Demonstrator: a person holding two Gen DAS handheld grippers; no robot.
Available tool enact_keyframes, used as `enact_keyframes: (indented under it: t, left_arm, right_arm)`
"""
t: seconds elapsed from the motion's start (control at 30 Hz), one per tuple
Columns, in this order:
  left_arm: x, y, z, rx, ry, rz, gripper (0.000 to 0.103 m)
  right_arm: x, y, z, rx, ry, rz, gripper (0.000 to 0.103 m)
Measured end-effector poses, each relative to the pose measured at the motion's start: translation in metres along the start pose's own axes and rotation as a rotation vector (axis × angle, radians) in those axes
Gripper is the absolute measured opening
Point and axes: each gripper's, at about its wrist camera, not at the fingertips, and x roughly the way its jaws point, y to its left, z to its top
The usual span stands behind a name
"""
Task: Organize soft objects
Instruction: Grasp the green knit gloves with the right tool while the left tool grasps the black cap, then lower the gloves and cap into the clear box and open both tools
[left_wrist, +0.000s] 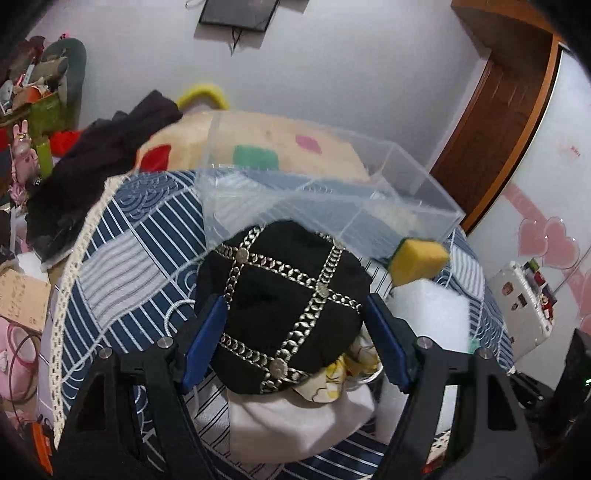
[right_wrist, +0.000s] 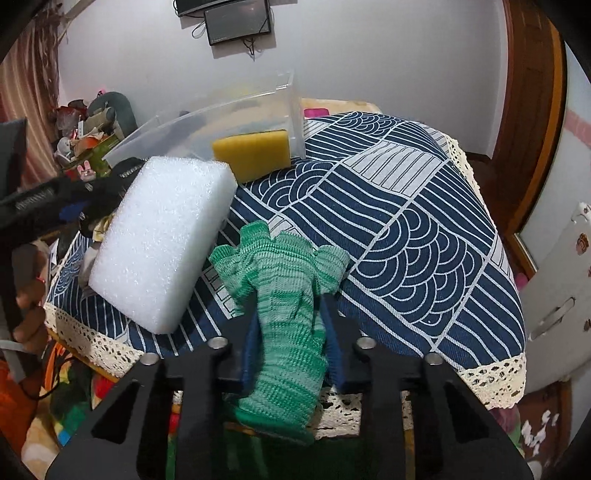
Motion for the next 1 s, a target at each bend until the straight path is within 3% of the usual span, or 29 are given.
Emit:
enact_keyframes:
  t: [0.07,0.17,0.23,0.3,0.4,0.73,1.0]
  left_arm:
    - [0.0,-0.002,-0.004,0.014,-0.016,0.0,0.069]
    - [-0.005,-0.008,-0.008,0.055,-0.04,0.004,0.049]
    - [-0.01,-0.012,-0.01,0.076,-0.057,0.007,0.042]
    - [-0.015,-0.014,-0.011,0.085,-0.074,0.015,0.025]
    - [-0.022,-0.015,-0.011,0.095,-0.085,0.025,0.015]
    - [-0.06,-0.01,-0.01,0.075,-0.178,0.068,0.011]
    - [-0.09,-0.021,0.002,0.103,-0.269,0.054,0.01]
  right_arm:
    - [-0.001,-0.001,0.002,0.006,-0.007,0.007,0.02]
    - [-0.004,-0.001,0.005,0.006,-0.024,0.007,0.018]
    - [-0.007,0.001,0.008,-0.004,-0.042,0.008,0.018]
    - [-0.009,0.002,0.011,-0.011,-0.056,0.004,0.017]
    - [-0.013,0.004,0.016,-0.014,-0.079,0.004,0.017]
    - [-0.022,0.013,0.043,-0.034,-0.167,0.018,0.017]
    - [-0.031,0.021,0.076,-0.045,-0.264,0.034,0.017]
